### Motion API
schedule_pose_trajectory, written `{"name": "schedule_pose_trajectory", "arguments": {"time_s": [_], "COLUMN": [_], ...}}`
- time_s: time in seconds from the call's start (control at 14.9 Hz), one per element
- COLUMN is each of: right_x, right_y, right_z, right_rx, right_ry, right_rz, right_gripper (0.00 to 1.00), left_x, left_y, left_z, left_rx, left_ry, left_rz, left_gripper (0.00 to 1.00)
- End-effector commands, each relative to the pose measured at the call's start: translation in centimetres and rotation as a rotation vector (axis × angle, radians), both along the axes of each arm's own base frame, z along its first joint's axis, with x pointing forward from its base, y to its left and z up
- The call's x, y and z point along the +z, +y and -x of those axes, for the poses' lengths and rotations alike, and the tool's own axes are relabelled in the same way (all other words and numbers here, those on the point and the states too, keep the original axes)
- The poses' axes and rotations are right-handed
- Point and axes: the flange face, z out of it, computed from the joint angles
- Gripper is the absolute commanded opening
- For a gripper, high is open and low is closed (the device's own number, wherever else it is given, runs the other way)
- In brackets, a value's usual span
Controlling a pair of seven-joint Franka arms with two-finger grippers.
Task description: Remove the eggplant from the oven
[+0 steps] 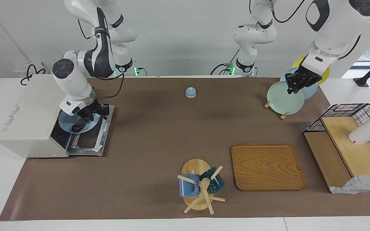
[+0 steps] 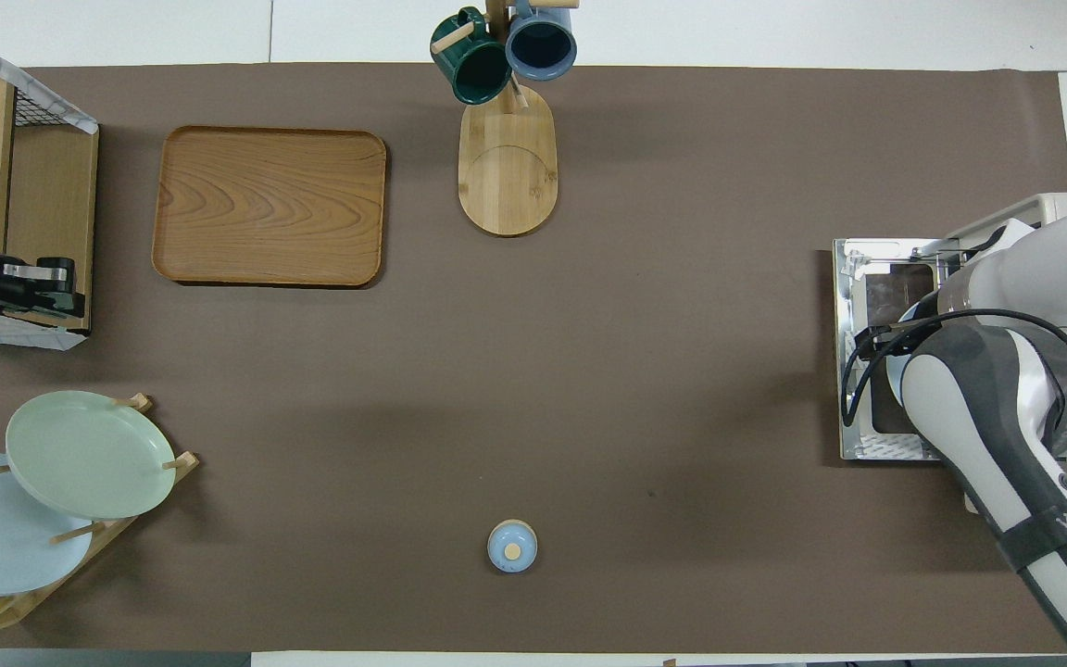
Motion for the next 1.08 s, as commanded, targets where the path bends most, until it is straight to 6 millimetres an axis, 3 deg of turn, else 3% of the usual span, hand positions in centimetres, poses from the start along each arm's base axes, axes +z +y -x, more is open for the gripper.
{"name": "schedule_pose_trajectory", "arguments": {"time_s": [0.0,0.07,0.13,0.81,0.88,0.94,1.01], "right_x": [-0.6,-0.5,-0.6,-2.3,-2.3,-2.4,-2.2], "right_y": [0.2,0.3,0.4,-0.8,-1.1,-1.4,-1.4], "right_z": [1.1,0.9,0.9,2.5,2.5,2.6,2.6], "right_rx": [-0.021,-0.022,-0.026,-0.046,-0.049,-0.041,-0.012], "right_ry": [-0.02,-0.035,-0.04,-0.054,-0.054,-0.049,-0.046], "right_rz": [-0.019,-0.018,-0.018,-0.019,-0.019,-0.019,-0.021], "right_gripper": [0.54,0.53,0.52,0.51,0.46,0.24,0.0], "left_x": [0.2,0.2,0.1,0.2,0.2,0.2,0.2], "left_y": [0.3,0.1,0.1,0.1,0.1,0.1,0.1], "left_z": [0.5,0.6,0.5,0.4,0.4,0.4,0.4], "left_rx": [0.001,-0.003,-0.005,-0.003,-0.003,-0.003,-0.003], "left_ry": [-0.02,-0.02,-0.021,-0.032,-0.032,-0.032,-0.032], "left_rz": [0.008,0.008,0.008,0.009,0.009,0.009,0.009], "left_gripper": [0.0,0.43,0.99,1.0,1.0,1.0,0.54]}}
